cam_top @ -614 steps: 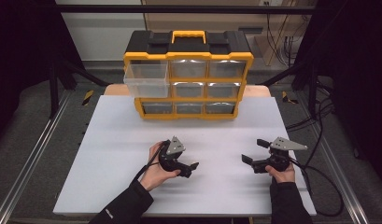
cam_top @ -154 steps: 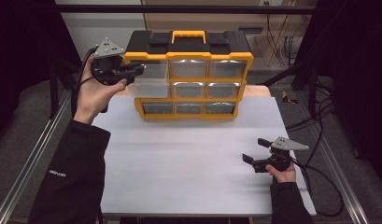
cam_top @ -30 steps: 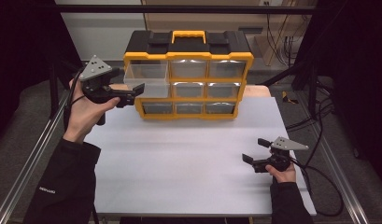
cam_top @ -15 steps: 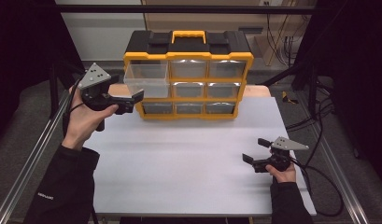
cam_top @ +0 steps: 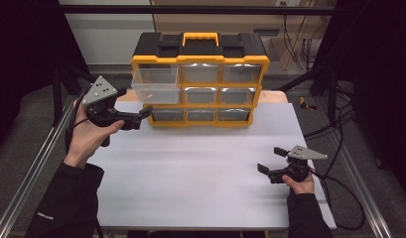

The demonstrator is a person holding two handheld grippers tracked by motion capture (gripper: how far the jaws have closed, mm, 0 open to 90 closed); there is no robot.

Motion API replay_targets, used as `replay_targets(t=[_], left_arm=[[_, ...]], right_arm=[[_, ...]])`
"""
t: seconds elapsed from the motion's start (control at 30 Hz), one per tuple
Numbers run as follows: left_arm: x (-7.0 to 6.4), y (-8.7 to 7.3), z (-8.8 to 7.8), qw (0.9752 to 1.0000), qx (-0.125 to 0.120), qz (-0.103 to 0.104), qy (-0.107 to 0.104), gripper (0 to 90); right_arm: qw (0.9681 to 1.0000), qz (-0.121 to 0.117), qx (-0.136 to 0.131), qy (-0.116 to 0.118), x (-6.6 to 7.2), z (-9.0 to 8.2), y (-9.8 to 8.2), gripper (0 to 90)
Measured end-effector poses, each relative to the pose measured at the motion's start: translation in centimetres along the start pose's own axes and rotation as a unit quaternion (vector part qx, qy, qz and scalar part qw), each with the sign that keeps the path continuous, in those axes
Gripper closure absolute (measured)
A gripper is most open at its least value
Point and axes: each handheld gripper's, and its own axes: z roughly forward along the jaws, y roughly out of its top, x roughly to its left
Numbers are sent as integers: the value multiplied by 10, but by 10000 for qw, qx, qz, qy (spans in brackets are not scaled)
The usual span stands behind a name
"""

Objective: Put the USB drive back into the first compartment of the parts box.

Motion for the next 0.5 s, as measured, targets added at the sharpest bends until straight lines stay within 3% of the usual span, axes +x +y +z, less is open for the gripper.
replay_targets(t=[0.5], left_arm=[[-4,-19,5,9999,48,24,-96,14]], right_arm=[[10000,-4,19,-5,0,0,0,6]])
